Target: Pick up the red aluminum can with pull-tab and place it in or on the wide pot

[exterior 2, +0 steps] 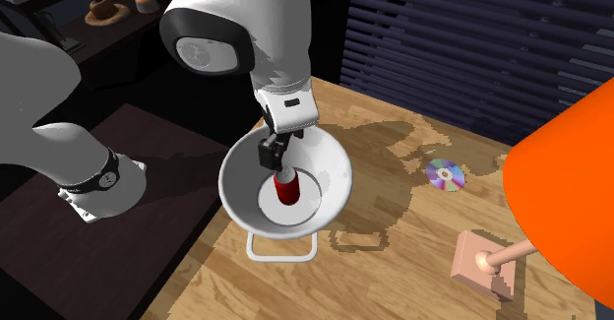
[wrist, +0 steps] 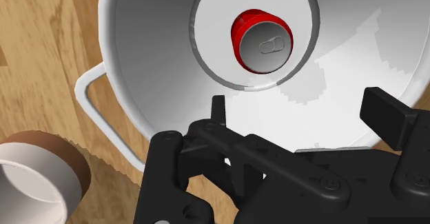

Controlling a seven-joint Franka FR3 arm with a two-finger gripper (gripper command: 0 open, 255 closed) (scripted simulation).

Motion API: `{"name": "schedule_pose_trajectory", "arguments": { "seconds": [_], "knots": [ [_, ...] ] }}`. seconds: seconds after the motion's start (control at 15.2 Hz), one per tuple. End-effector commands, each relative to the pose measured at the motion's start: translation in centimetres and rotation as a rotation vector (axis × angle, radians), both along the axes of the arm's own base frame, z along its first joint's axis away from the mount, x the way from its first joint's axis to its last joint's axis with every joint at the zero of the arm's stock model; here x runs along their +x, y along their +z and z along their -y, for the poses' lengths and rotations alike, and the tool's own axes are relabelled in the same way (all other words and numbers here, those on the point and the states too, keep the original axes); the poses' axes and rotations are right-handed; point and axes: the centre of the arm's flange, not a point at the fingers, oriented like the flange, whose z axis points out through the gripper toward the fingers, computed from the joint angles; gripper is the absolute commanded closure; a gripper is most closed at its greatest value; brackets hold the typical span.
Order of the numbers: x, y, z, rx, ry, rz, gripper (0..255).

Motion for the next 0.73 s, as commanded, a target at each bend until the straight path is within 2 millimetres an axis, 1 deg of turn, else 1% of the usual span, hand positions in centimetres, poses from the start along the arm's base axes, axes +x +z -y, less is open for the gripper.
{"name": "schedule_pose_trajectory", "arguments": {
  "seconds": [0.0, 0.2, 0.66],
  "knots": [
    [0.0, 1.3, 0.0, 0.000, 0.000, 0.000, 0],
    [0.0, 5.0, 0.0, 0.000, 0.000, 0.000, 0],
    [0.0, 5.0, 0.0, 0.000, 0.000, 0.000, 0]
  ]
}}
